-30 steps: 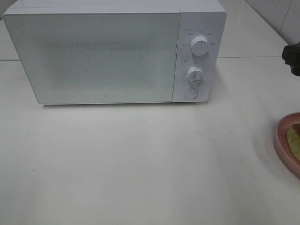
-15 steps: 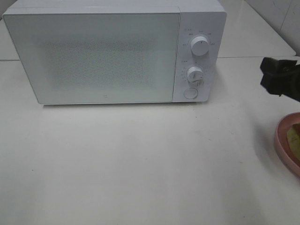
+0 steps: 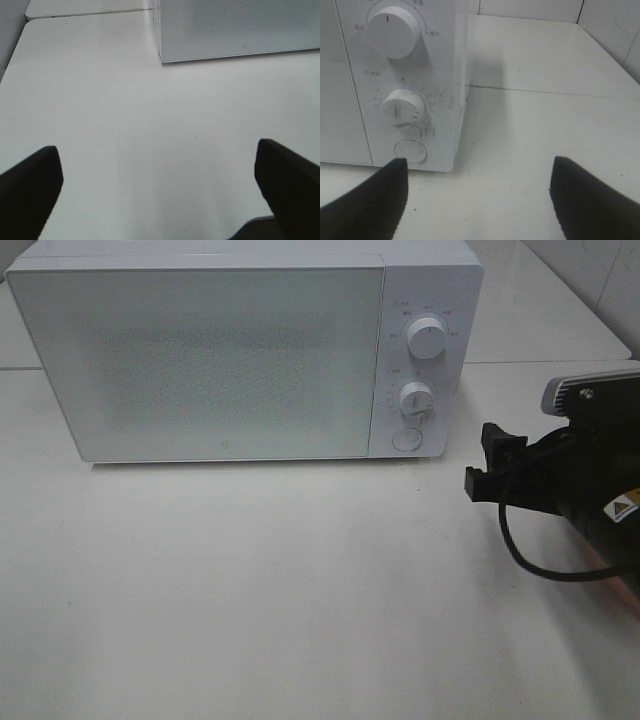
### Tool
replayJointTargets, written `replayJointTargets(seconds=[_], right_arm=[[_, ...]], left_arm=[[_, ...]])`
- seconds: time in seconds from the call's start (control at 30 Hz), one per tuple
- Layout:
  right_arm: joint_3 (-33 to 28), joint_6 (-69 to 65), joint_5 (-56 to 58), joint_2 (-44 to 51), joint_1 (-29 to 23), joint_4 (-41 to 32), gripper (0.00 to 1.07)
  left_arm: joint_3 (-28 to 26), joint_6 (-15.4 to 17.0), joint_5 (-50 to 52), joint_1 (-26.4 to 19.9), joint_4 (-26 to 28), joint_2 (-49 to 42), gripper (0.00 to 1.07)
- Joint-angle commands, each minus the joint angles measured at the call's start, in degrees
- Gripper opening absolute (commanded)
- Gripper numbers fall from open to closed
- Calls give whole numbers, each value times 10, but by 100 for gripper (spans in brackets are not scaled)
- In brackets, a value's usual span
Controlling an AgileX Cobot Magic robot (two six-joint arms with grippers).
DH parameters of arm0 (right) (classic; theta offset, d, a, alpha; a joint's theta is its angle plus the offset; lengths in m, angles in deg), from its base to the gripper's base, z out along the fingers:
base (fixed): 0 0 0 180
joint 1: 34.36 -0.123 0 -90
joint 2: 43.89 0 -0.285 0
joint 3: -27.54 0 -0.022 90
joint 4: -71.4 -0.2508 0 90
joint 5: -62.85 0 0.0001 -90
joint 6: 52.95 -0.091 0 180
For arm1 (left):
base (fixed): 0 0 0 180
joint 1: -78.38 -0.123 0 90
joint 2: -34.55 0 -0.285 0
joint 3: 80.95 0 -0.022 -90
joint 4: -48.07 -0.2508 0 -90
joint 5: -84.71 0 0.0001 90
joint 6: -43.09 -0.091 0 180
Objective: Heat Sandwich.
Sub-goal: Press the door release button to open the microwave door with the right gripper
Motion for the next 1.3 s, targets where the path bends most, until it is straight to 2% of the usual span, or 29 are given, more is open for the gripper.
replayJointTargets(seconds=[0.03, 0.4, 0.73, 0.87, 1.0, 1.03, 1.17, 1.2, 1.3], right_arm=[[13, 6, -22, -21, -34, -43, 75], [60, 6, -22, -74, -108, -78, 75], [62, -23, -17, -74, -112, -88, 75], [62, -93, -17, -74, -112, -88, 75], [62, -249, -17, -74, -112, -88, 75], [62, -249, -17, -74, -112, -88, 75], [62, -462, -17, -74, -112, -88, 75], [62, -462, -17, -74, -112, -88, 75], [62, -581, -17, -74, -112, -88, 75]], left_arm=[[1, 0, 7, -1, 0, -10, 100], [1, 0, 7, -1, 0, -10, 100], [1, 0, 7, -1, 0, -10, 100], [1, 0, 7, -1, 0, -10, 100], [1, 0, 7, -1, 0, -10, 100], [1, 0, 7, -1, 0, -10, 100], [1, 0, 7, -1, 0, -10, 100], [1, 0, 7, -1, 0, -10, 100], [1, 0, 7, -1, 0, -10, 100]])
